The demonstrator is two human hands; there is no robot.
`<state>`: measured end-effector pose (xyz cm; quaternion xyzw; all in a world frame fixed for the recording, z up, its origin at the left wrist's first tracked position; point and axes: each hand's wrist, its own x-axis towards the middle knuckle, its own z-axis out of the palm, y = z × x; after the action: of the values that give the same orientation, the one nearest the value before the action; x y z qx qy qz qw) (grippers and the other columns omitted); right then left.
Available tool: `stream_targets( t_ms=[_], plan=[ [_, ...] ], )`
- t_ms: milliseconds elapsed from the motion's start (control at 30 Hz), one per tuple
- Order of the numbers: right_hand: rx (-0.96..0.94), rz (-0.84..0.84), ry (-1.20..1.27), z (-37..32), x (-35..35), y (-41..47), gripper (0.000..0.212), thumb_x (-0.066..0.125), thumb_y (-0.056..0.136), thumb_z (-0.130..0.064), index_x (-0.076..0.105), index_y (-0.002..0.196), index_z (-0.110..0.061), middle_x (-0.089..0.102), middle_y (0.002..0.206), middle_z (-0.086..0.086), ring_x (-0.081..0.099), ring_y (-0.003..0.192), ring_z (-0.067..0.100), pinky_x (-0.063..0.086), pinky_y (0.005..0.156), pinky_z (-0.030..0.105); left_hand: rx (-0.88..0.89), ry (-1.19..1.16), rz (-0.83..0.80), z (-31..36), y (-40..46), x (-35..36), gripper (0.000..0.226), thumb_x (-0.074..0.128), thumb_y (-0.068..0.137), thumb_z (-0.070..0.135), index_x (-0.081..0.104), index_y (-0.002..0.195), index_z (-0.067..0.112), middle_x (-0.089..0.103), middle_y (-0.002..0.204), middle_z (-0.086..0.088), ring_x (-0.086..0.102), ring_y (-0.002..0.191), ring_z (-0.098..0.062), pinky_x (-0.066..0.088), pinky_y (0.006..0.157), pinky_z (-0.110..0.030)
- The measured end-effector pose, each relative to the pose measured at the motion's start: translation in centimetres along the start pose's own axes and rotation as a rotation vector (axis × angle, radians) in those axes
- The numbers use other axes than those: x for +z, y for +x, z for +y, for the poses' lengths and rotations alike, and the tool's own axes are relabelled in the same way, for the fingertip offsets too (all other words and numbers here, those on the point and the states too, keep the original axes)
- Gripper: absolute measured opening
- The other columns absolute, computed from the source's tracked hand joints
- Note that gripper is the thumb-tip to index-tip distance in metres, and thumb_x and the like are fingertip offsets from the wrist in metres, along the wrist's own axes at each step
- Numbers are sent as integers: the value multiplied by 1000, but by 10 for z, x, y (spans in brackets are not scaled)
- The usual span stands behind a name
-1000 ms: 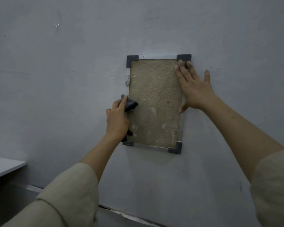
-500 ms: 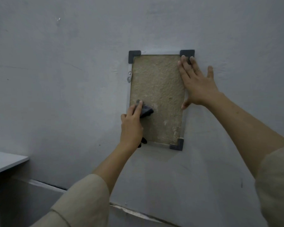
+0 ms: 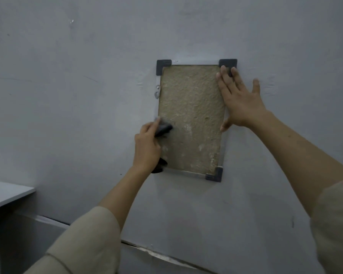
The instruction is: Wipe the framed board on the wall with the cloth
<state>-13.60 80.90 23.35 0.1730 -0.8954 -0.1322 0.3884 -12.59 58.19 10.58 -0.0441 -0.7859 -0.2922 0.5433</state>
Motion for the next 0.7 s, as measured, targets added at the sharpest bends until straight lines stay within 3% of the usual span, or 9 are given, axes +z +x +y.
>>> stream_targets(
  t_ms=[67,233,333,400,567,700],
  plan=[
    [-1,-2,-4,-1,1,0,144,81,55,-53,-22,147,-11,-29,155,1,-24,143,21,4,110,64,-52,-24,24,6,-2,2,63,40,82,-16,41,139,11,48,131,-15,49,111,-32,34,98,-24],
    [2,-4,1,-1,-1,0,144,81,56,-53,-22,147,-11,-30,154,2,-24,143,21,4,110,64,184,42,-149,4,-10,1,60,43,86,-12,42,139,15,47,136,-11,49,108,-35,40,100,-35],
    [3,-4,3,-1,-1,-1,144,81,56,-53,-22,147,-11,-30,154,1,-24,143,21,4,110,64,-11,-43,-10,0,7,-8,60,42,84,-14,43,138,12,48,132,-14,49,115,-30,32,100,-19],
    [3,-3,0,-2,0,-1,144,81,55,-53,-22,147,-11,-30,154,1,-23,143,21,4,110,64,-36,-34,-8,6,3,-5,61,42,84,-14,41,139,11,46,133,-15,49,114,-32,33,101,-24],
    [1,1,6,0,0,0,145,81,55,-53,-22,147,-11,-30,154,1,-24,143,21,5,110,65,211,29,-183,3,-21,9,63,43,85,-14,41,140,18,45,138,-8,49,107,-33,44,99,-40],
    [-2,2,12,1,1,0,144,81,55,-54,-22,148,-12,-30,154,0,-23,144,20,5,110,65,37,-59,12,4,6,0,63,41,82,-17,43,138,12,48,132,-14,49,113,-30,30,97,-15]
  ],
)
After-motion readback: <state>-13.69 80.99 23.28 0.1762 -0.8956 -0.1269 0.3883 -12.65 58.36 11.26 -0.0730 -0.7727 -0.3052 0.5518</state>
